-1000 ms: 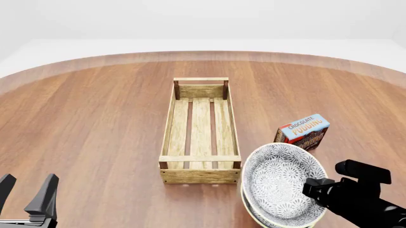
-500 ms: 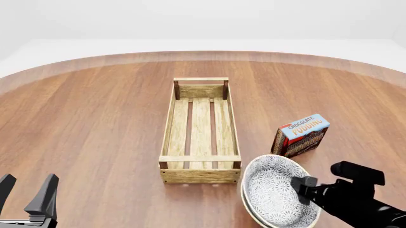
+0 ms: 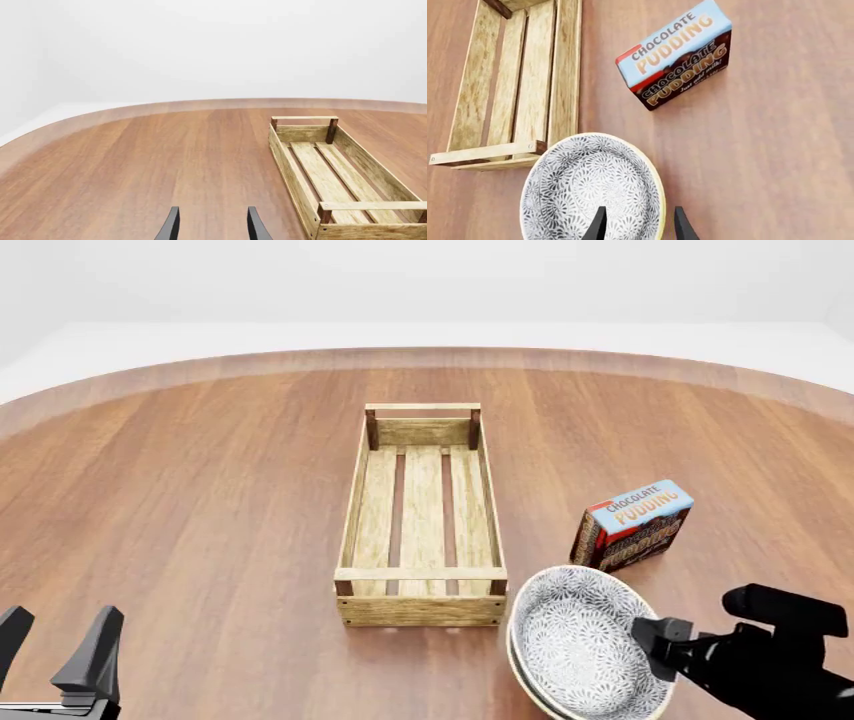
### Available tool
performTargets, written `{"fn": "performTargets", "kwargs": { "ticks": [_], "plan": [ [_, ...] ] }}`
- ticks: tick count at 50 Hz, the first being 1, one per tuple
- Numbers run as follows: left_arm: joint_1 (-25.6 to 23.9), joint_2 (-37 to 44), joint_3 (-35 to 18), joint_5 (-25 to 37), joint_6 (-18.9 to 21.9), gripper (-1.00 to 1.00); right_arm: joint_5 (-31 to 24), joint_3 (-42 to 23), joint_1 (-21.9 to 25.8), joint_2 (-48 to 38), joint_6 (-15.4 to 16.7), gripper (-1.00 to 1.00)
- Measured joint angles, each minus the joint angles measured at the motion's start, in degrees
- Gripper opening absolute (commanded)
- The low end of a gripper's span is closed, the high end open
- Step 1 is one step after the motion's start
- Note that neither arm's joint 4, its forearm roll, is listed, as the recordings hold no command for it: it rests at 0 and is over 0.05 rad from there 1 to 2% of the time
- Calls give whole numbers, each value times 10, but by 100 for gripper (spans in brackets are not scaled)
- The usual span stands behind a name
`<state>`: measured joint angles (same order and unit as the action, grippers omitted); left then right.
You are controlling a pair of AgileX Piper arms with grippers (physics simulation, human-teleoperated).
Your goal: Stack the left bowl on the right bowl and place them in the tray.
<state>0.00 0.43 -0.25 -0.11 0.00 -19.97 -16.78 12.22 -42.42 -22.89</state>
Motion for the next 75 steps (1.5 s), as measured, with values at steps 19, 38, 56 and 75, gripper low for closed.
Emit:
{"fn": "performTargets", "kwargs": {
  "ticks": [19,38,56,75],
  "plan": [
    [0,0,0,0,0,100,-9,30,-18,14,-4,100],
    [0,0,0,0,0,100,98,90,-9,-62,-27,100],
    [0,0,0,0,0,100,204,124,16,-145,-50,100],
    [0,0,0,0,0,100,231,114,48,-165,-57,-100]
  ]
}}
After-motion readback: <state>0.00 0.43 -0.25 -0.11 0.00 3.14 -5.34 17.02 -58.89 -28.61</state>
